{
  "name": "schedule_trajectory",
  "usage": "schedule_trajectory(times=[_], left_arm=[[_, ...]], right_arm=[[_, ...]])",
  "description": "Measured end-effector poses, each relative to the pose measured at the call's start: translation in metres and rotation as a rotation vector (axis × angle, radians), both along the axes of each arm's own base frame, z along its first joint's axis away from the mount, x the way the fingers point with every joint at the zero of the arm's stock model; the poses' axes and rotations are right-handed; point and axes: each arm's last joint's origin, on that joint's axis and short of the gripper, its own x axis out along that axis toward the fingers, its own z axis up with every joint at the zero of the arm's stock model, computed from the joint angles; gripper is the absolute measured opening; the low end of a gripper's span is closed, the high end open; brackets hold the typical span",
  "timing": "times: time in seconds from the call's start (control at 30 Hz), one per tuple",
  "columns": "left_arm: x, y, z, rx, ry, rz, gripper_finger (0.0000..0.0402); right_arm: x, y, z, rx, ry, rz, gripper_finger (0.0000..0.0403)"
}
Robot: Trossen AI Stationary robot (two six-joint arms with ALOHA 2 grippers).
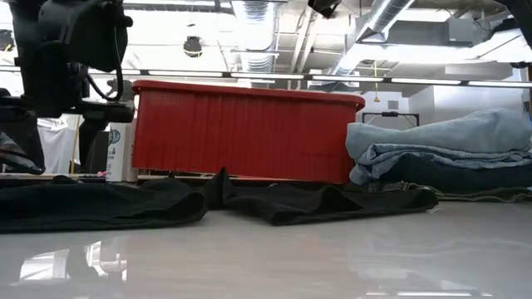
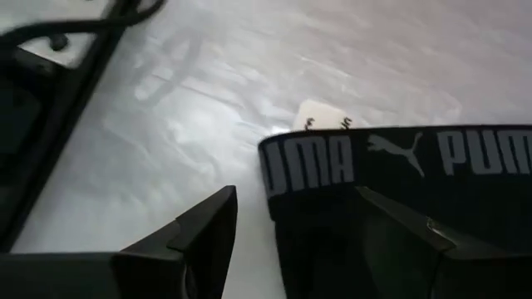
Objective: Fold Laundry from Bin
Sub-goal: Fold the black boxer short
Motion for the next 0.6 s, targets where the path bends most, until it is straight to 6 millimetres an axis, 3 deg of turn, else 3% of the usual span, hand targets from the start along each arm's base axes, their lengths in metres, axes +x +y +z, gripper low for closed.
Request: schedule_trajectory(times=[0.6], left_arm=[[0.022, -0.002, -0.041, 0.088, 0.037, -0.017, 0.0216]], right_arm=[[0.003, 0.012, 0.000, 0.065, 0.004, -0.005, 0.0033]])
